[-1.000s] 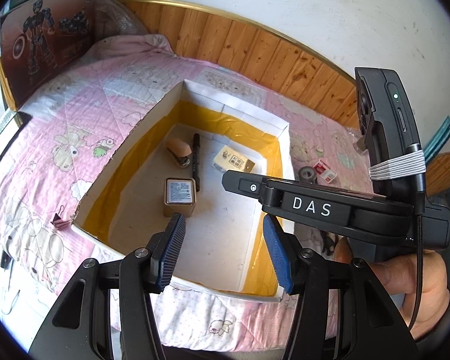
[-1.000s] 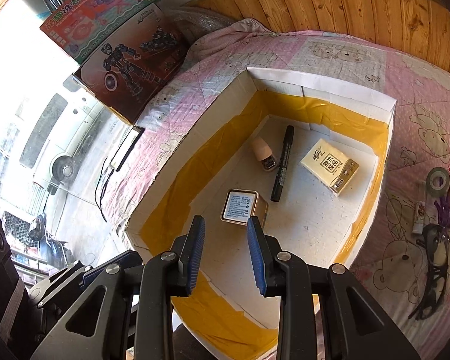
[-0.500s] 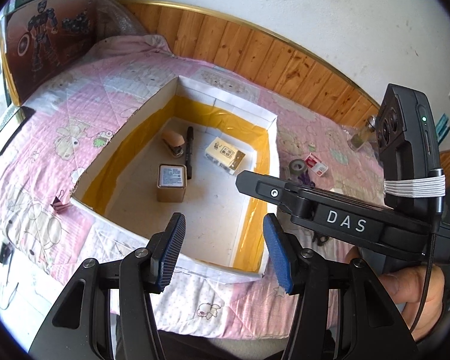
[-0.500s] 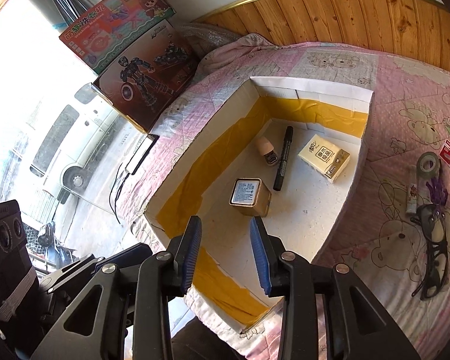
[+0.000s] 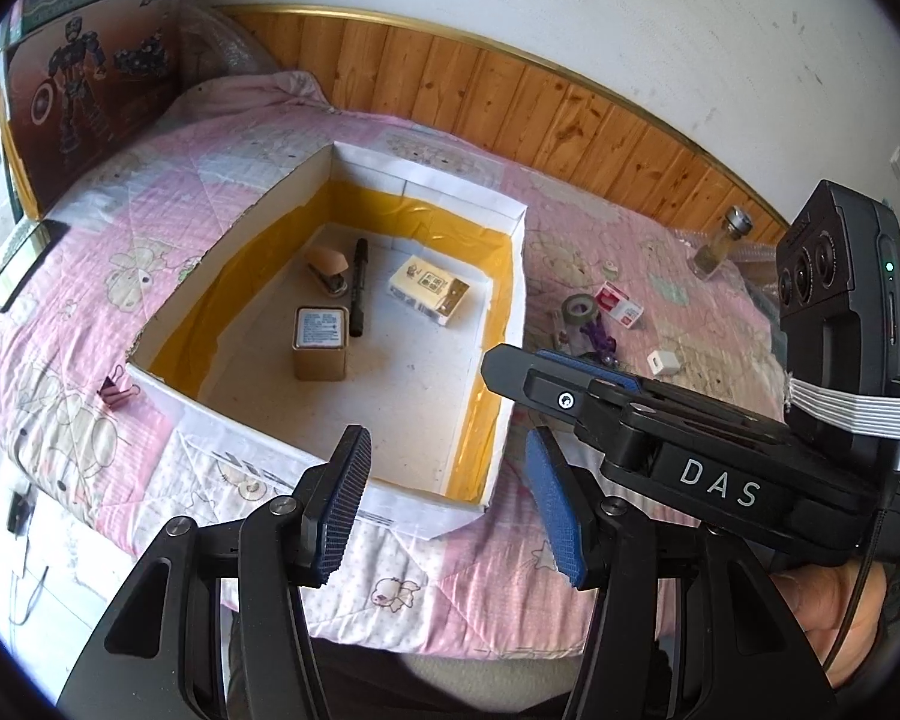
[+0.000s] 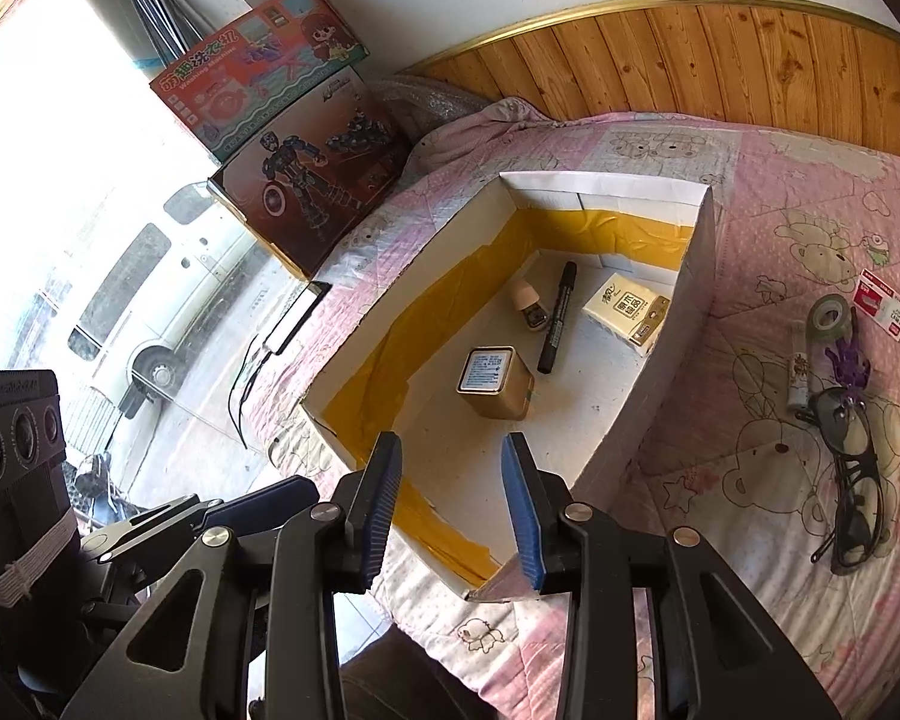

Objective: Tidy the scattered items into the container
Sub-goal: 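Lift both open tools out of the box and move toward the purple figure and glasses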

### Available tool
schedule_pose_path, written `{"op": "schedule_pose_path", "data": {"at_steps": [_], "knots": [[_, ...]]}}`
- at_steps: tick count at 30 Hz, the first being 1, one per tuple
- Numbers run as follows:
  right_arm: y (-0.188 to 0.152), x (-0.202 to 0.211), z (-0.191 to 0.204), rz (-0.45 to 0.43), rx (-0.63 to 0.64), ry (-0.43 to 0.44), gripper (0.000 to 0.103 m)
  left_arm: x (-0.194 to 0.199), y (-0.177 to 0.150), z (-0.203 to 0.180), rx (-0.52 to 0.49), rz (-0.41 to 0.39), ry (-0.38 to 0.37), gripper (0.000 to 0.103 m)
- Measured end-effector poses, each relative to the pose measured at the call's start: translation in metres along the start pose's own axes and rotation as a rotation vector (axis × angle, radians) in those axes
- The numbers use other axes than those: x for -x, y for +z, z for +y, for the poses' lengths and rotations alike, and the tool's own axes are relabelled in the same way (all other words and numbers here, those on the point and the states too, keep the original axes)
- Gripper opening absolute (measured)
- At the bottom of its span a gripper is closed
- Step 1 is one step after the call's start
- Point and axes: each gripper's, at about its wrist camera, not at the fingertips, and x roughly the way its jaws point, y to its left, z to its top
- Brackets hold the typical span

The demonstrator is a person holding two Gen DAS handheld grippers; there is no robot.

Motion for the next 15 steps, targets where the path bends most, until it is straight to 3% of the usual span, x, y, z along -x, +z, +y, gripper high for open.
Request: {"op": "schedule_pose_path", "data": {"at_steps": [15], "knots": [[-0.023, 0.05, -0.025, -0.126, -0.097, 0.049, 0.037, 0.013, -0.008, -0.035, -0.084, -0.032, -0.024, 0.057]]}}
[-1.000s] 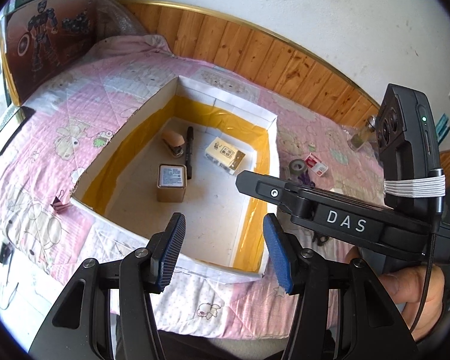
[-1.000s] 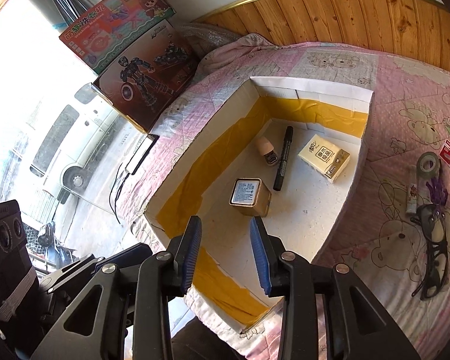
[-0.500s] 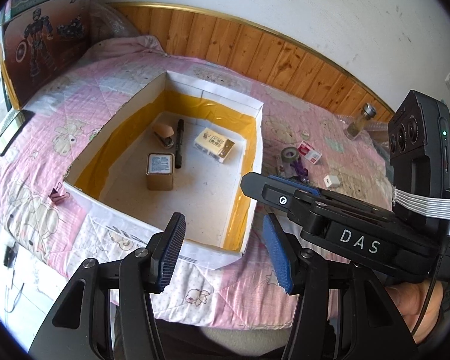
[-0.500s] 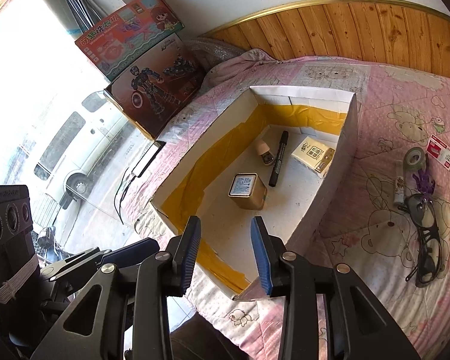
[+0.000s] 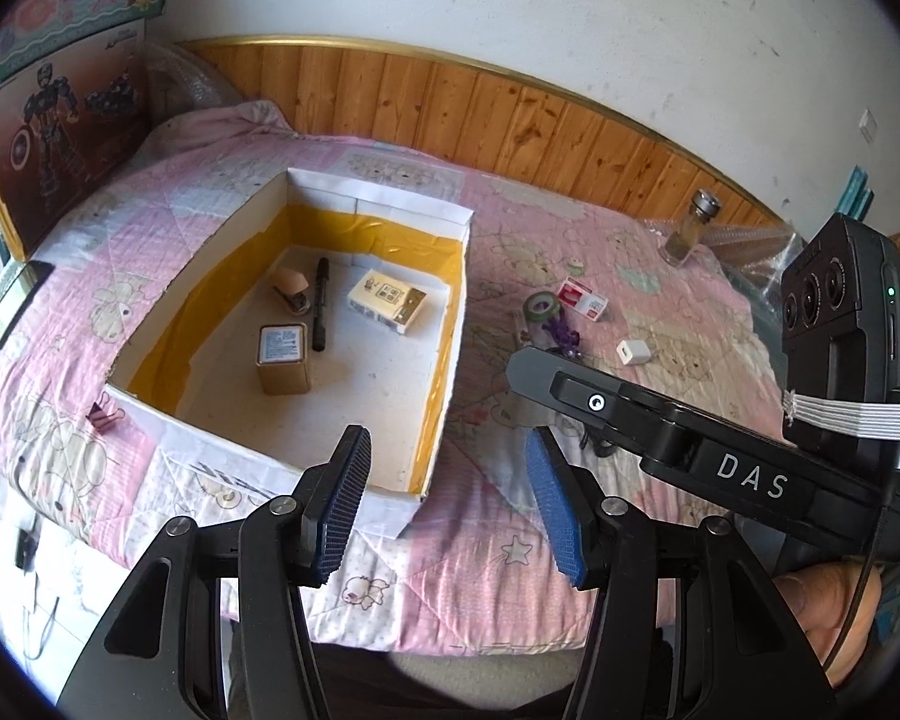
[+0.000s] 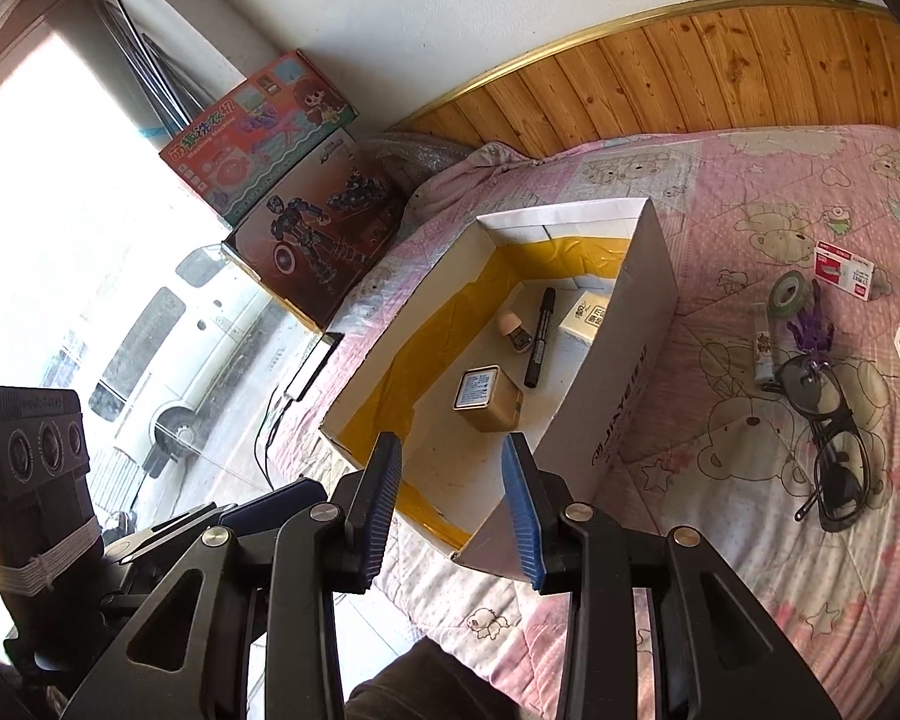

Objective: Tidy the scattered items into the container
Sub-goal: 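Lift both open tools out of the box and move toward the purple figure and glasses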

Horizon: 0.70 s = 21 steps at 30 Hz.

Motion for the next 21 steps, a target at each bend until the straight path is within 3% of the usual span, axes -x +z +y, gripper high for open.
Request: {"op": "schedule_pose_path", "data": {"at_steps": [12, 21], "knots": [[-0.025, 0.032, -0.034, -0.055, -0.1, -0.002, 0.037, -0.003, -0.008, -0.017, -0.021, -0.004, -0.066, 0.057], [-0.033, 0.038, -0.053, -0.07, -0.147, -0.006, 0.037, -0.018, -0.011, -0.024, -0.046, 0.033, -0.038, 0.057]]}}
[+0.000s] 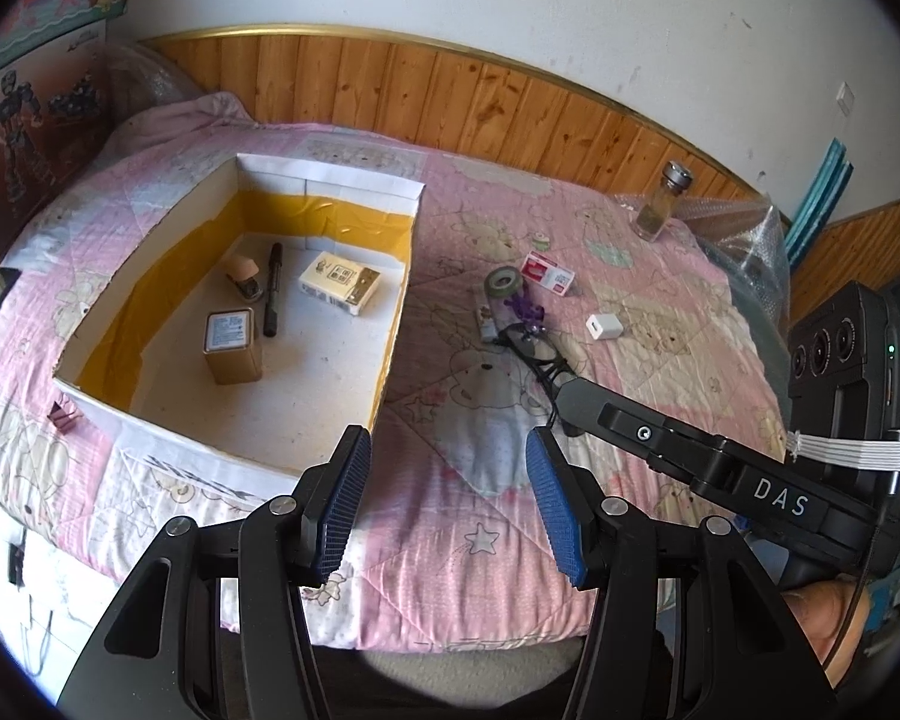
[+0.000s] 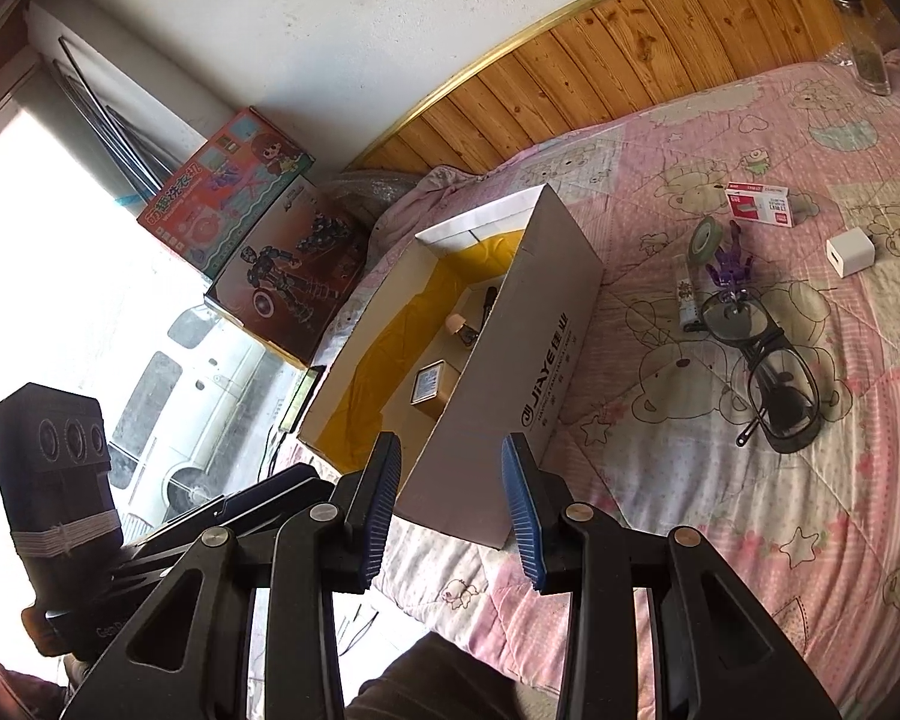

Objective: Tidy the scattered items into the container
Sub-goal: 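Lift both open tools out of the box and move toward the purple figure and glasses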

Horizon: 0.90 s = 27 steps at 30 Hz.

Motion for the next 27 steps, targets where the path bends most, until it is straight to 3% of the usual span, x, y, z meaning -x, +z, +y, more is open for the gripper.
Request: {"op": "schedule_pose_path", "data": {"at_steps": [15, 27], "knots": [[-0.003, -0.003, -0.028, 0.002, -0.047, -0.016, 0.038, -0.033, -0.003, -0.014, -0.038, 0.088, 0.037, 0.057], [-0.002, 0.004, -0.063, -0.019, -0.116, -0.056, 0.038, -0.062, 0.001, -0.035, -0.07, 0.14, 0.002, 0.057]]}}
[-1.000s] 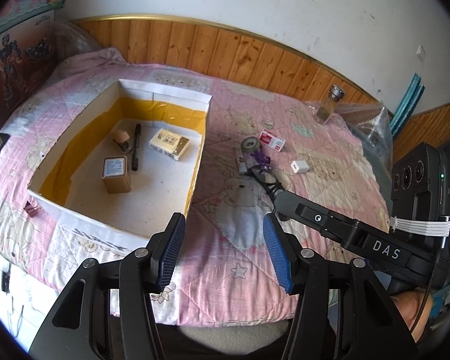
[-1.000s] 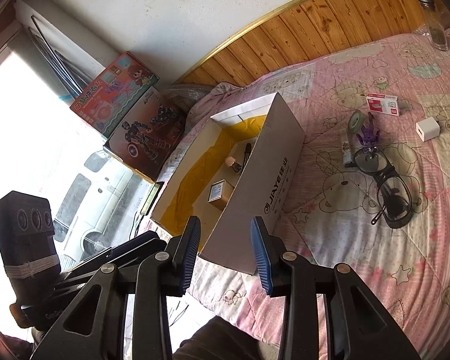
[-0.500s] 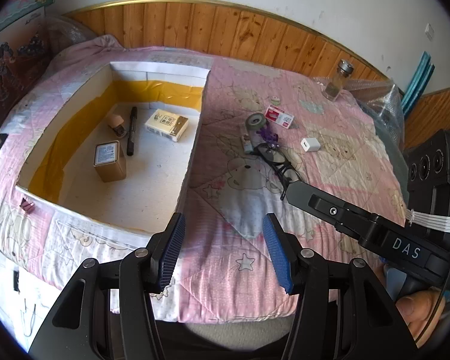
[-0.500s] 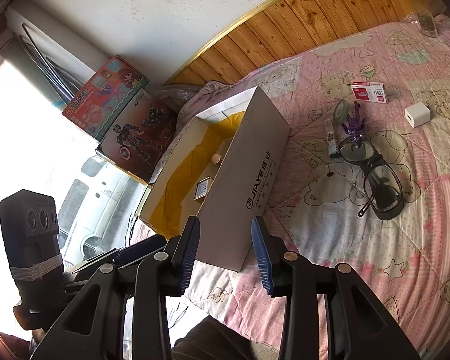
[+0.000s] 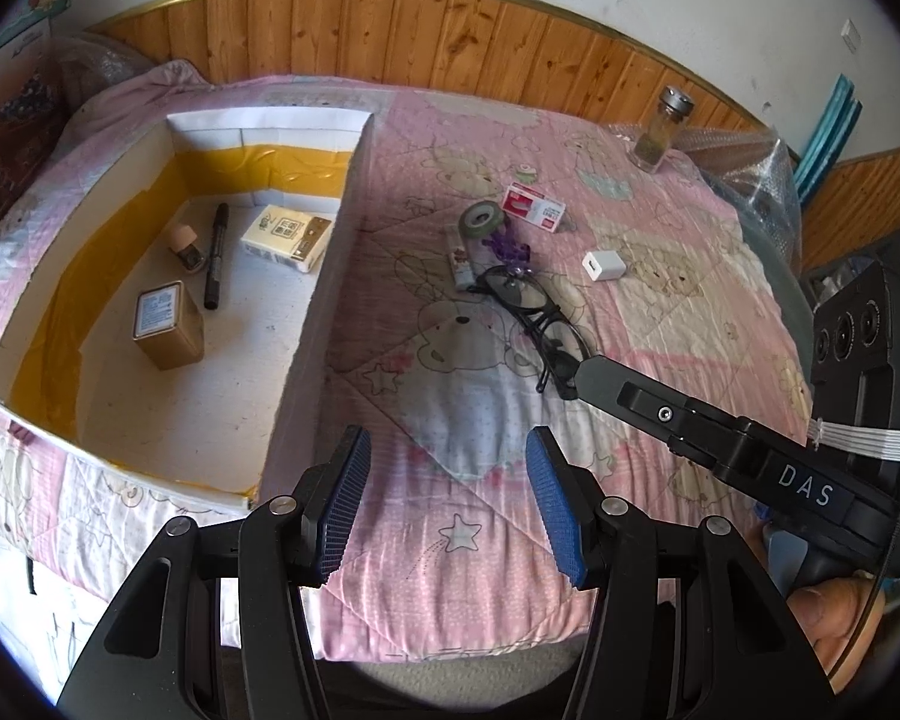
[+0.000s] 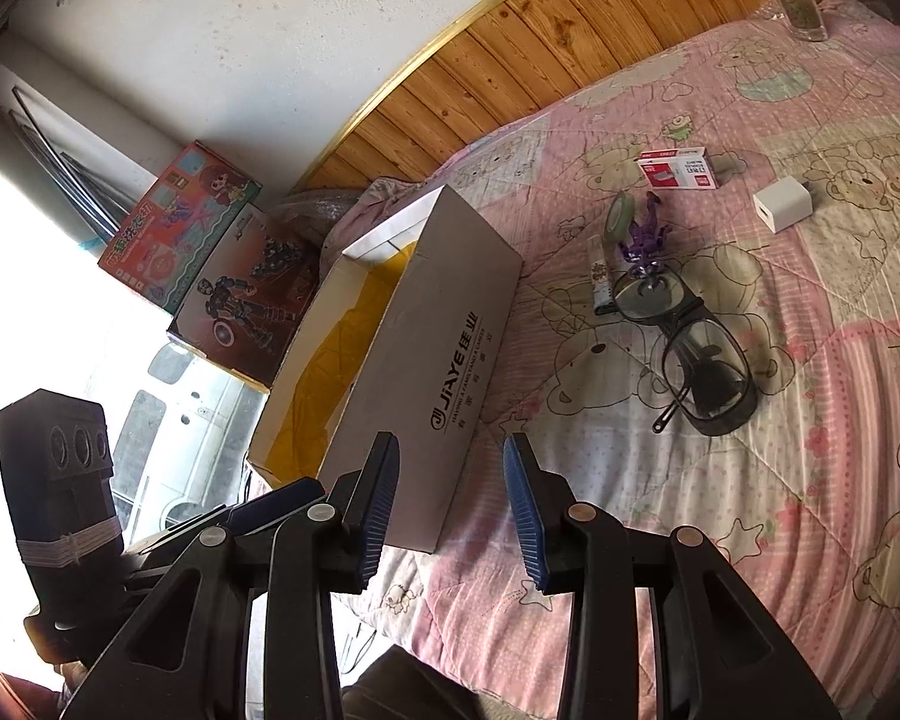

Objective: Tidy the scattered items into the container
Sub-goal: 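Lift both open tools out of the box and move toward the purple figure and glasses, then grasp the purple toy figure with the left tool while the right tool grasps the black glasses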

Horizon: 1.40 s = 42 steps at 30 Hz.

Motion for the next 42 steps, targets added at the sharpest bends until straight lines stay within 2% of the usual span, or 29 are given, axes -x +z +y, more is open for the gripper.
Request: {"op": "schedule_pose_path", "data": {"at_steps": [9, 15, 17, 19, 26, 30, 32, 42], "knots": [[0.011, 0.001, -0.029, -0.01, -0.058, -0.034, 0.038, -0.023, 0.015, -0.016, -0.01, 0.037, -0.041, 0.057], [0.022, 0.0, -0.043, -0.018, -0.046, -0.099, 0.04, -0.039, 0.027, -0.018, 0.017, 0.065, -0.073, 0.057], [0.026, 0.0, -0.047, -0.022, -0.038, -0.121, 0.047, -0.044, 0.034, -0.018, 0.027, 0.069, -0.08, 0.057], [0.03, -0.001, -0.05, -0.027, -0.026, -0.153, 0.049, -0.049, 0.041, -0.019, 0.037, 0.075, -0.093, 0.057], [0.043, -0.01, -0.058, -0.014, 0.01, -0.226, 0.051, -0.072, 0.068, -0.027, 0.064, 0.106, -0.164, 0.057], [0.049, -0.017, -0.06, -0.002, 0.03, -0.251, 0.055, -0.087, 0.083, -0.034, 0.059, 0.121, -0.178, 0.057], [0.052, -0.021, -0.06, 0.002, 0.047, -0.268, 0.061, -0.096, 0.091, -0.036, 0.067, 0.132, -0.189, 0.057], [0.068, -0.05, -0.061, 0.046, 0.145, -0.335, 0.065, -0.147, 0.129, -0.031, 0.127, 0.183, -0.23, 0.057]]}}
